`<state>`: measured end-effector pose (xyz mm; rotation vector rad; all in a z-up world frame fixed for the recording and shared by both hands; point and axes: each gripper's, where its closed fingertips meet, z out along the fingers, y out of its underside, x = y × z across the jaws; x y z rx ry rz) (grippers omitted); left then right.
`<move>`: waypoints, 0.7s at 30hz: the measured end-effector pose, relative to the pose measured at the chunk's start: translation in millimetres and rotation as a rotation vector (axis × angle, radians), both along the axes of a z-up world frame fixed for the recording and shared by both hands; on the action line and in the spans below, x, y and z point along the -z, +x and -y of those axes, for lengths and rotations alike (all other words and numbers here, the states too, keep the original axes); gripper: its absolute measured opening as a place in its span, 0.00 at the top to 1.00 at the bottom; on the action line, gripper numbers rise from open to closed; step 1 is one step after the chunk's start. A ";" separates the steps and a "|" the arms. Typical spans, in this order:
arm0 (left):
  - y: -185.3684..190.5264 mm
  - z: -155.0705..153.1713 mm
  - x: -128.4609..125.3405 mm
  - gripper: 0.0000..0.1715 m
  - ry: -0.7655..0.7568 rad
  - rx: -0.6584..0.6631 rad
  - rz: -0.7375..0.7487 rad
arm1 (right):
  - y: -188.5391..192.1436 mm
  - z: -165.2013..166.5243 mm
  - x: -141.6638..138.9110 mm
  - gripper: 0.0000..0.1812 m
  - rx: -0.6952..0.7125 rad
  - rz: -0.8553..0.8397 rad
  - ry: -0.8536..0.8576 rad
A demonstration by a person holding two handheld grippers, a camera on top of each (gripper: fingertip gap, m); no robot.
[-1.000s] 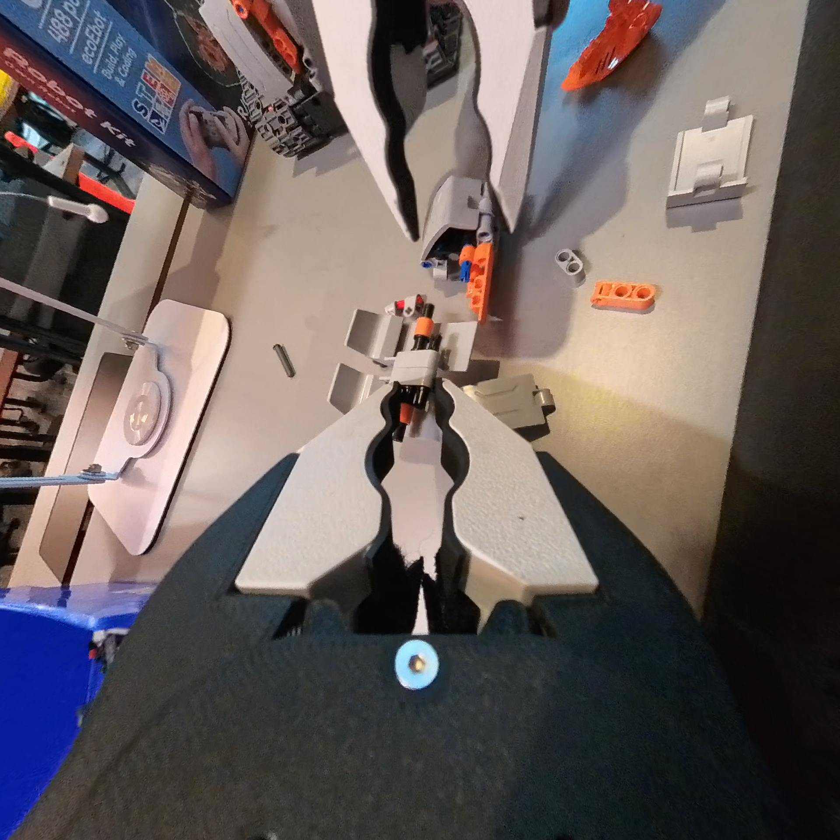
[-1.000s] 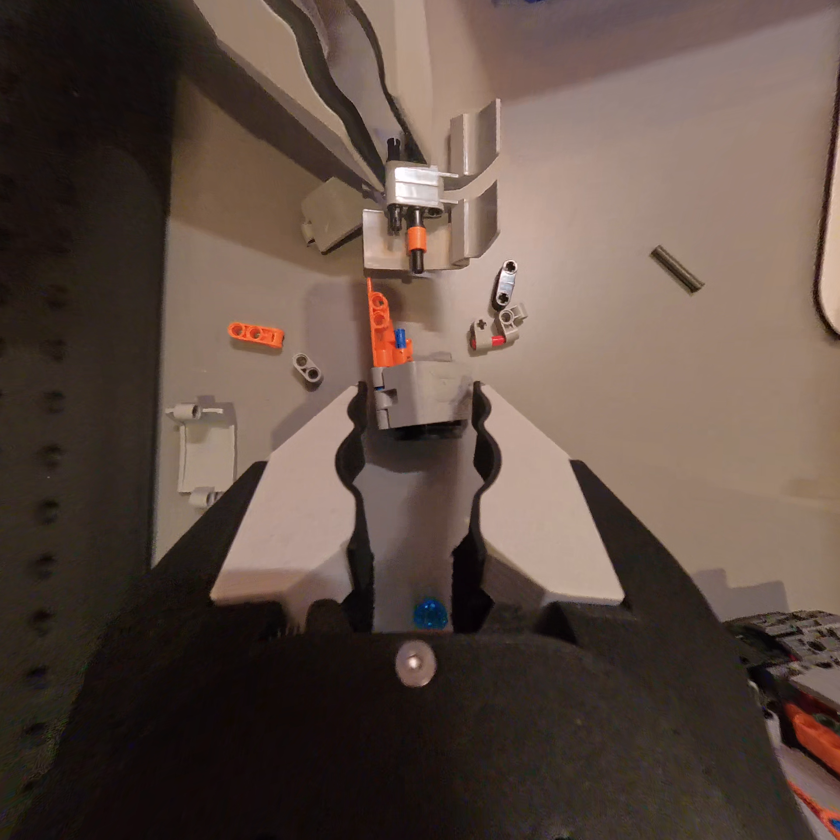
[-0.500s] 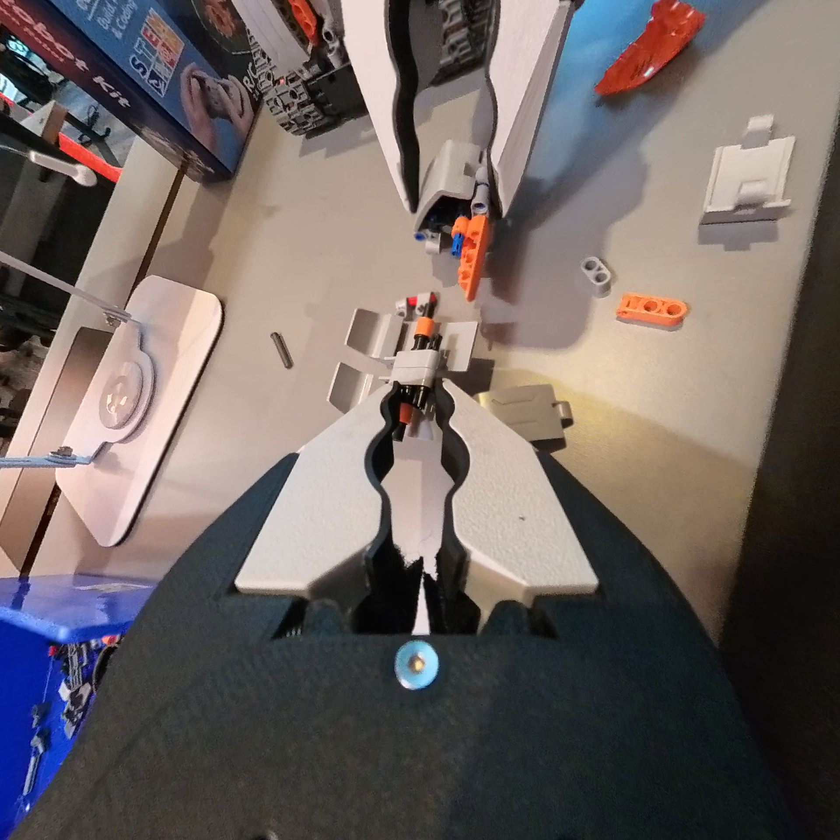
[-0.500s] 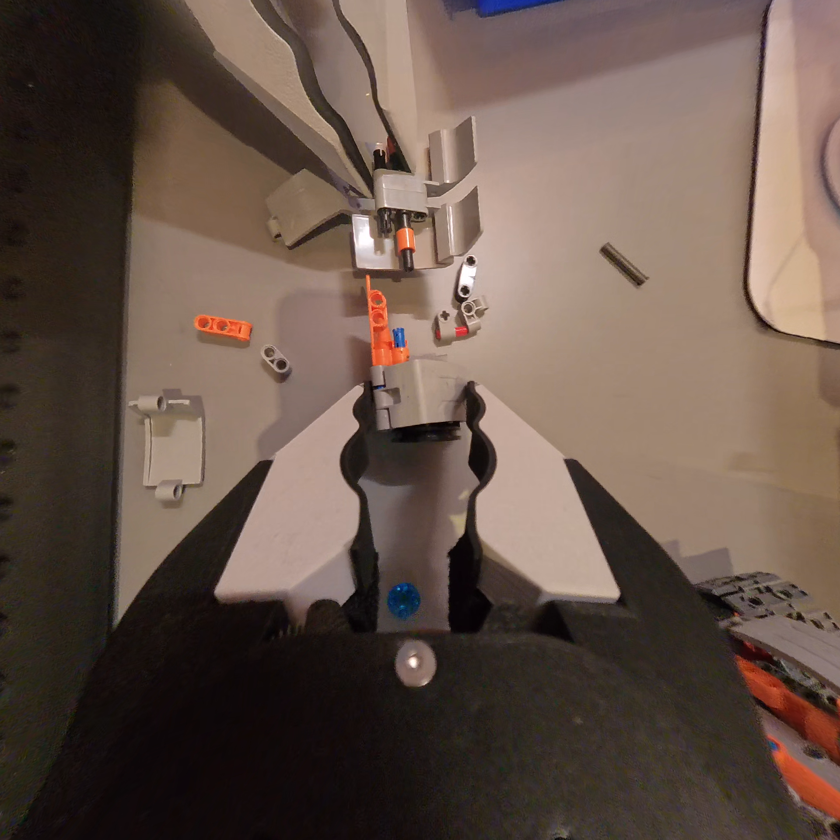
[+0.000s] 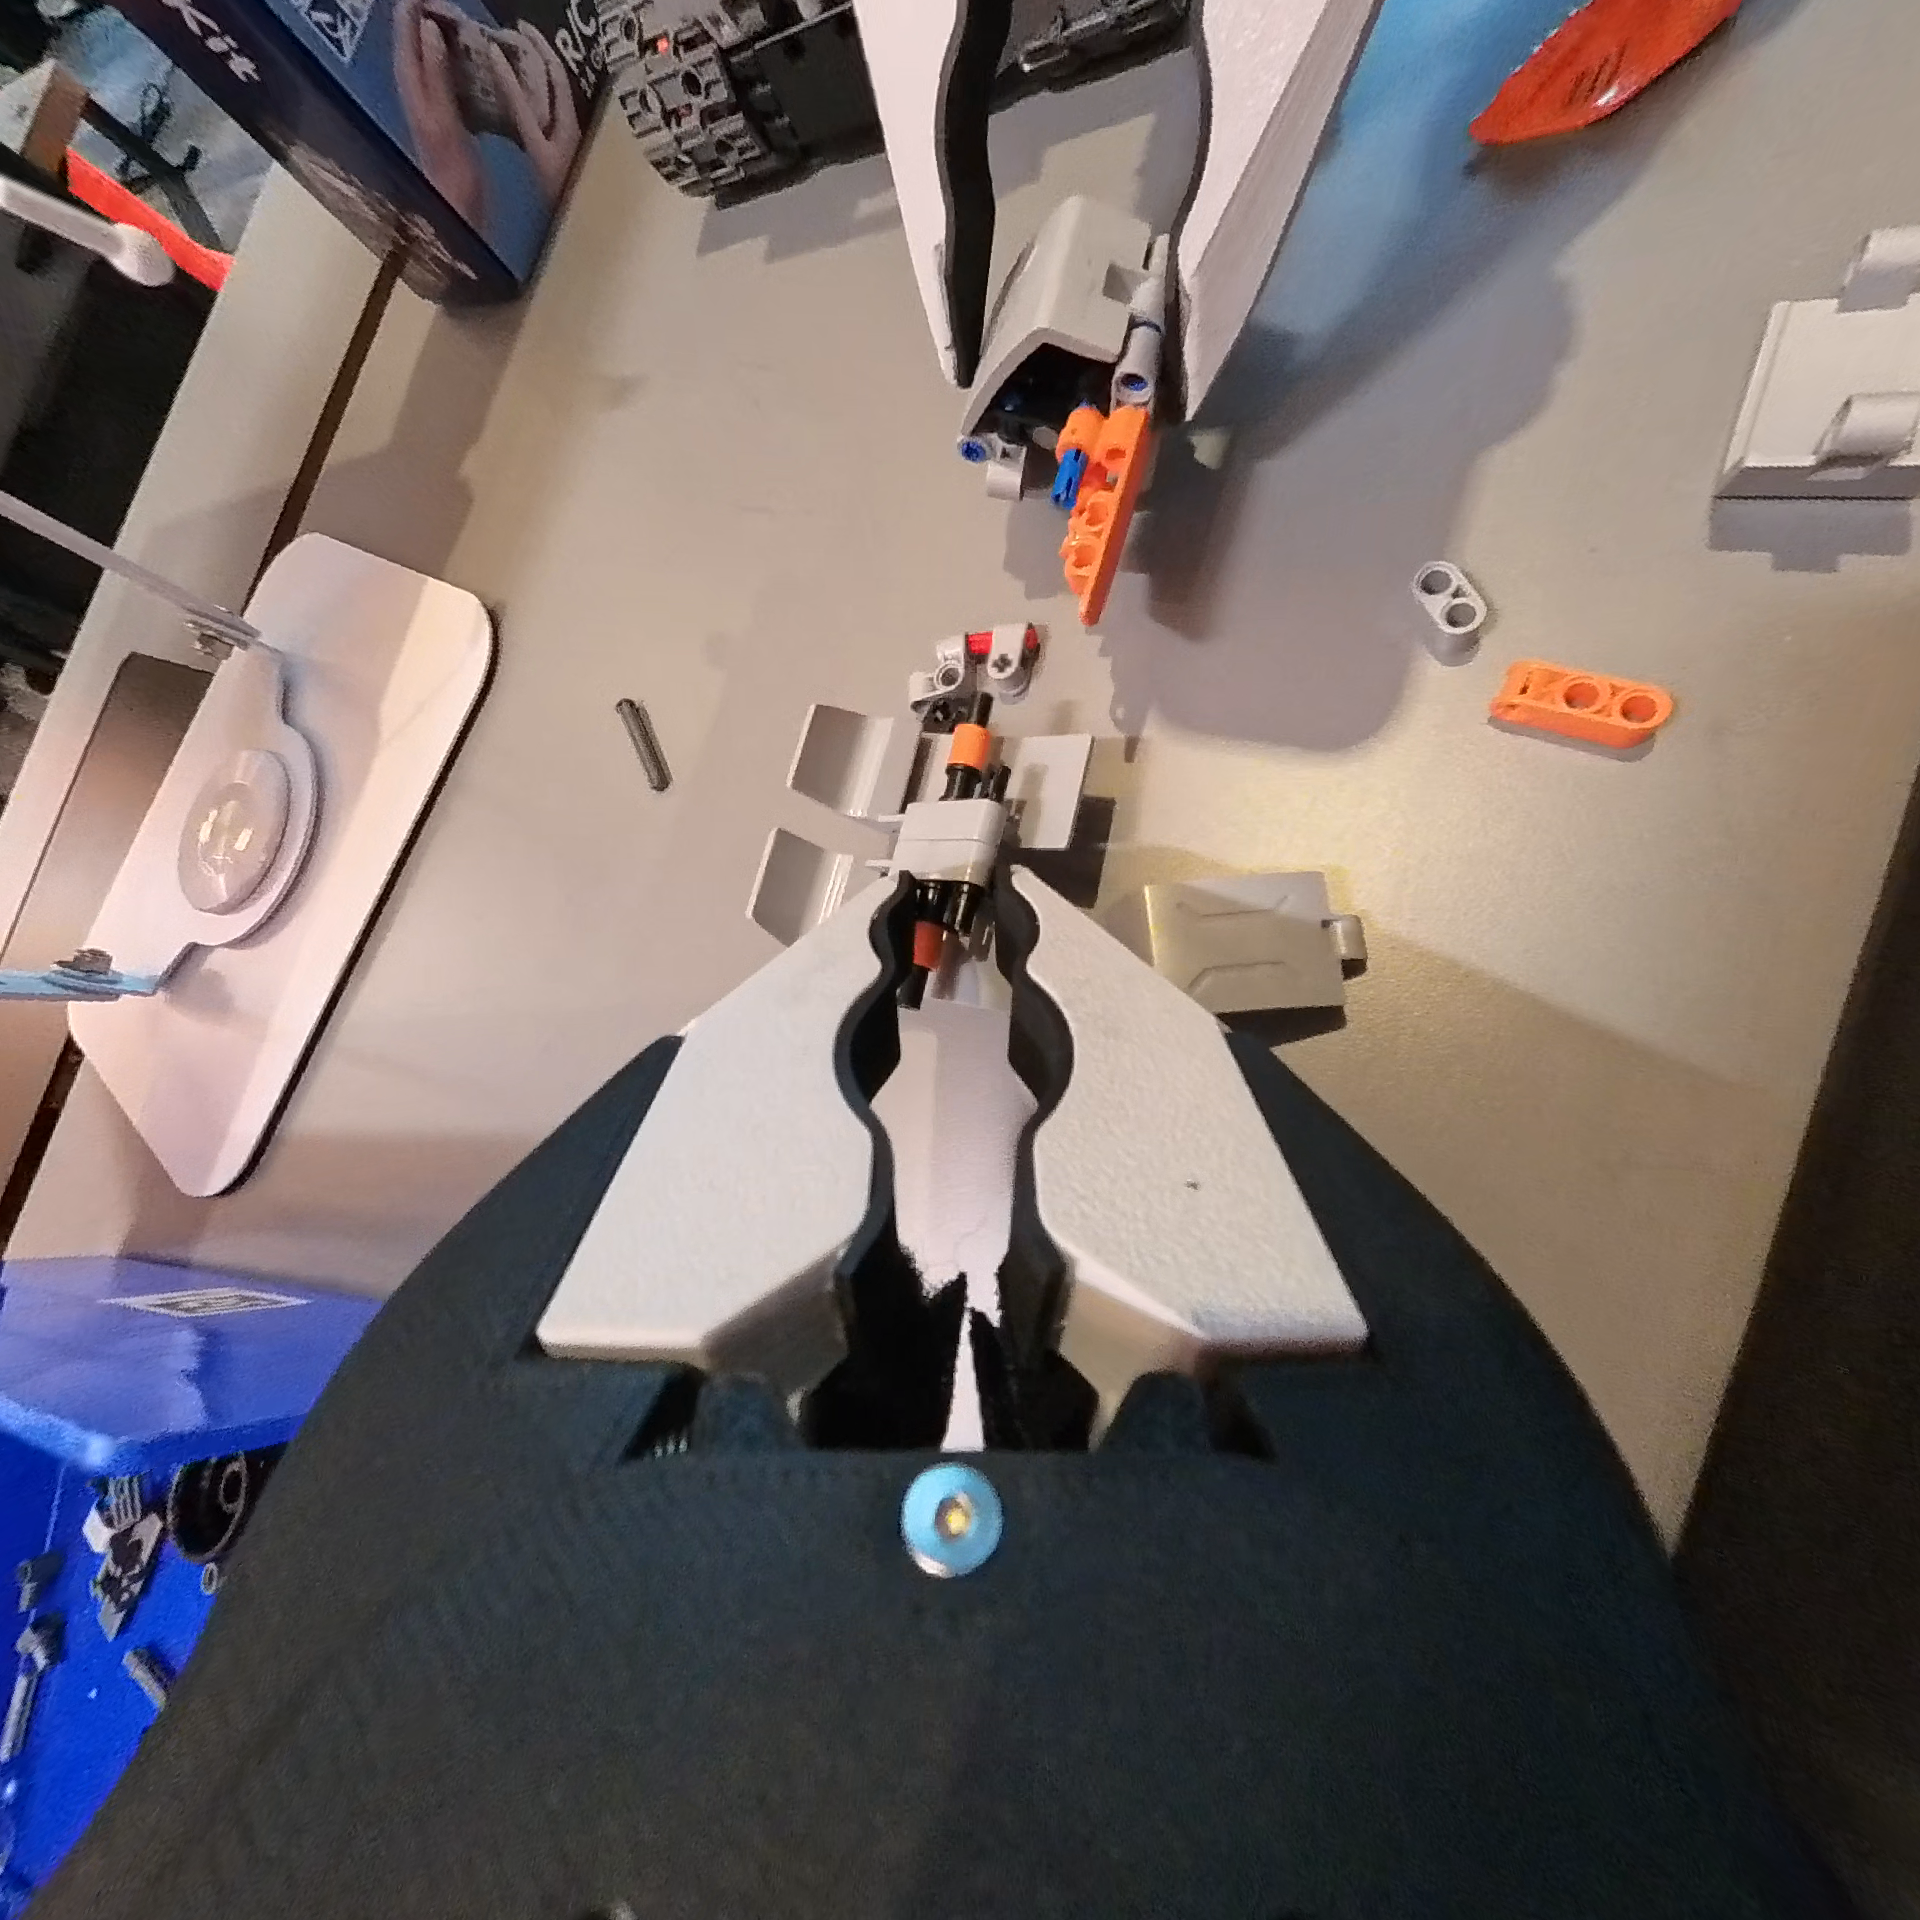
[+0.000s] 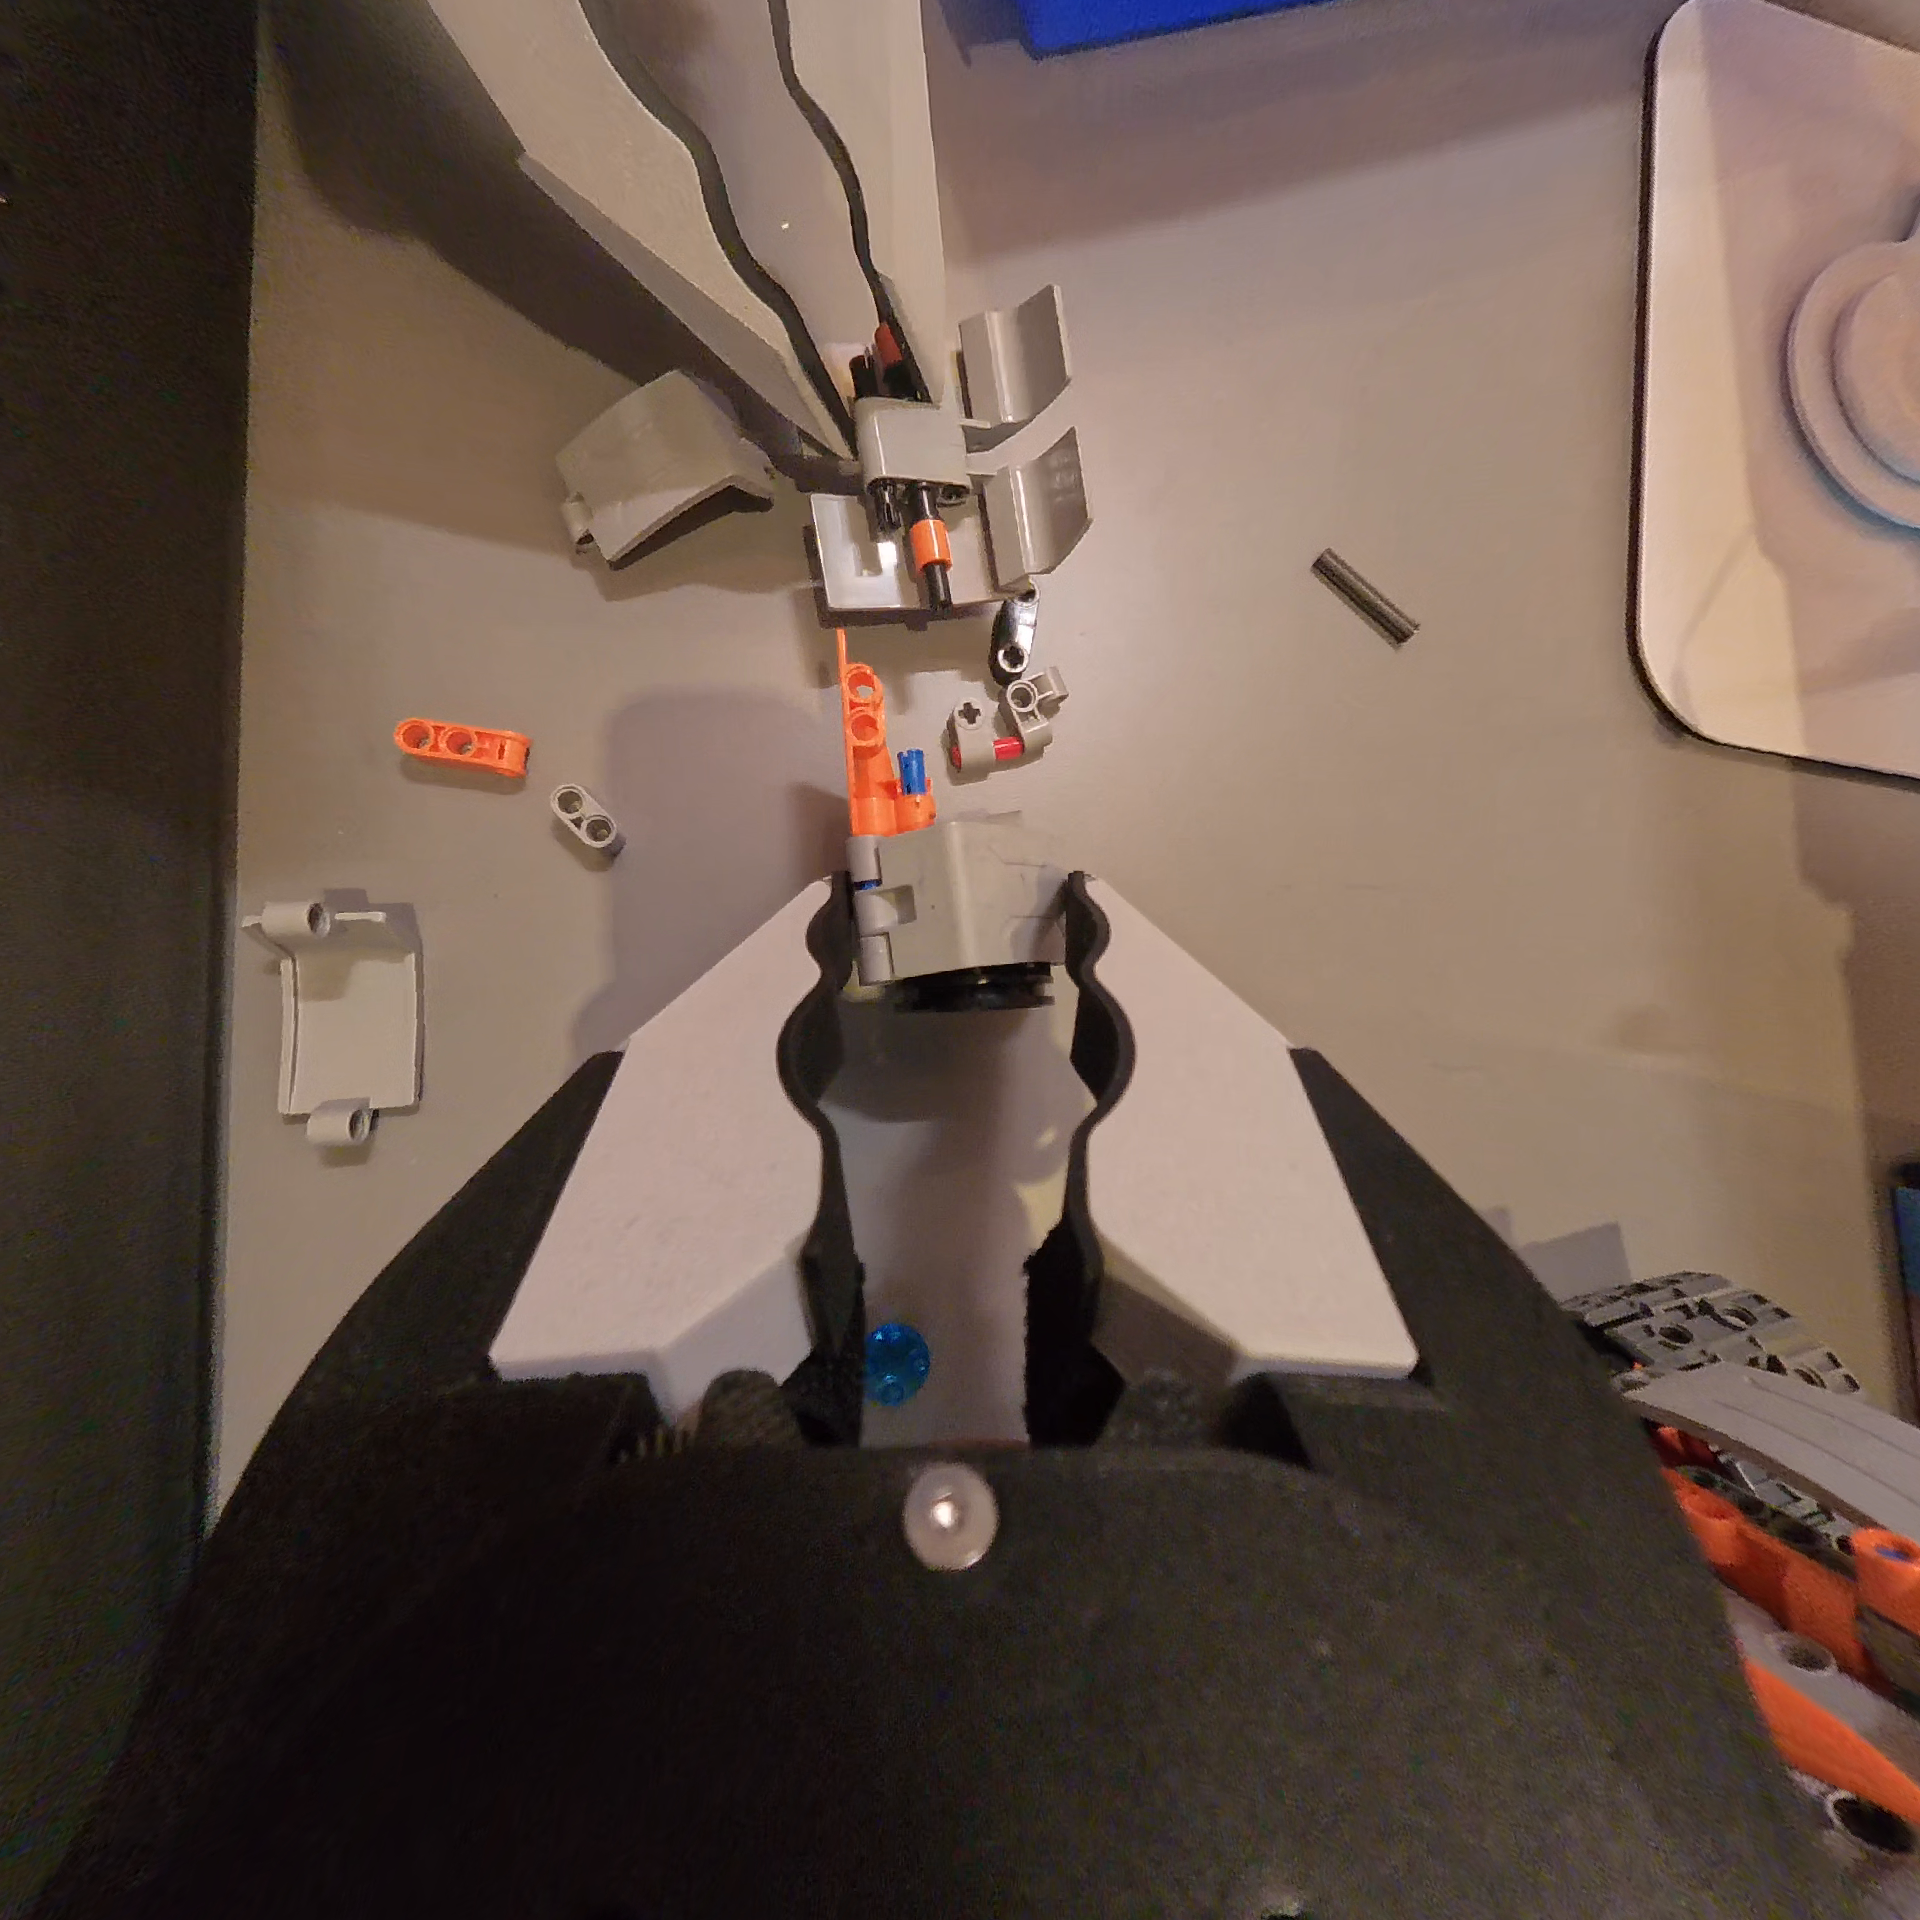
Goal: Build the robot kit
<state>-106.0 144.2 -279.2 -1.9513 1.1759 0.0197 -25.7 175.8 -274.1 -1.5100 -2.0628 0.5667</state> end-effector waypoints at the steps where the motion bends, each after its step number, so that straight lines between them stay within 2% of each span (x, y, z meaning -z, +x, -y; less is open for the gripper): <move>1: -1.1 -0.6 0.2 0.93 0.001 -0.006 0.001 | -0.2 -0.2 -0.5 0.79 0.001 -0.003 0.002; 21: -13.1 -3.7 12.0 0.93 -0.042 -0.077 -0.010 | -0.7 -1.9 -3.9 0.78 0.005 -0.021 0.016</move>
